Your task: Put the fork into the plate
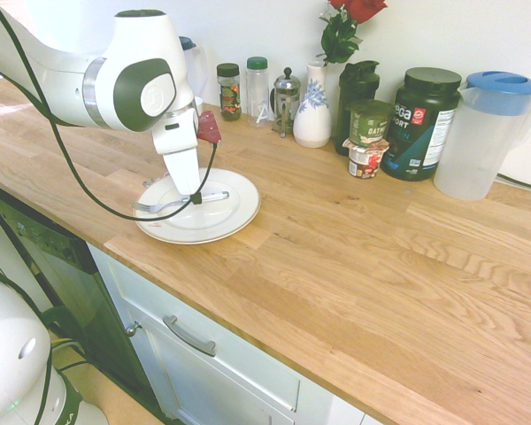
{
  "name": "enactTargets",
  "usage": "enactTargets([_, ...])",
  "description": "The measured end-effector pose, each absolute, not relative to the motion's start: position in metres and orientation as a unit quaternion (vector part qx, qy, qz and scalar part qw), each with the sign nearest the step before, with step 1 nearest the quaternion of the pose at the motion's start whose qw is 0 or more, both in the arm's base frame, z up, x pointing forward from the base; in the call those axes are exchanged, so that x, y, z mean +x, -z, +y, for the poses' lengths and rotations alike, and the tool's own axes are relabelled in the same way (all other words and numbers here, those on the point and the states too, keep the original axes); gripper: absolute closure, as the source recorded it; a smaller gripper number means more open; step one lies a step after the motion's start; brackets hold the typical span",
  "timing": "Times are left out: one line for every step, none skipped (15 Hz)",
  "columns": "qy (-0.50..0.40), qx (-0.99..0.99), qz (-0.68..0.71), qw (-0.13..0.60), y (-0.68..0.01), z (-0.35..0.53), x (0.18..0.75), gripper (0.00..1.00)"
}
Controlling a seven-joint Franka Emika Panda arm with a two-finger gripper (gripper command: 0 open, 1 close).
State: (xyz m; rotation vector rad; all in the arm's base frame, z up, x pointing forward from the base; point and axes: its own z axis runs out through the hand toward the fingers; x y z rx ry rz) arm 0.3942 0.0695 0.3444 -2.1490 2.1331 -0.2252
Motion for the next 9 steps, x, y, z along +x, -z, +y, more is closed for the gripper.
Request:
enactTargets([0.074, -0.706, 0.702, 0.053, -0.3444, 0.0693, 0.3944, 0.0])
enactTargets([0.073, -0.706, 0.702, 0.053, -0.3443, 0.0693, 0.3944, 0.0])
enactTargets([0.073, -0.706, 0.703, 0.053, -0.3443, 0.0693, 0.3944, 0.0])
enactTargets([0.072, -0.706, 0.703, 0.053, -0.3442, 0.0693, 0.3944, 0.0])
enactTargets([0.072, -0.706, 0.703, 0.053, -0.3442, 0.0691, 0.3944, 0.0])
enactTargets([0.072, -0.705, 0.703, 0.054, -0.3443, 0.0687, 0.3945, 0.0])
enactTargets([0.072, -0.705, 0.703, 0.054, -0.3443, 0.0684, 0.3946, 0.0])
enactTargets([0.071, -0.705, 0.704, 0.055, -0.3447, 0.0682, 0.3949, 0.0])
enactTargets([0.073, -0.705, 0.703, 0.058, -0.3476, 0.0683, 0.3963, 0.0])
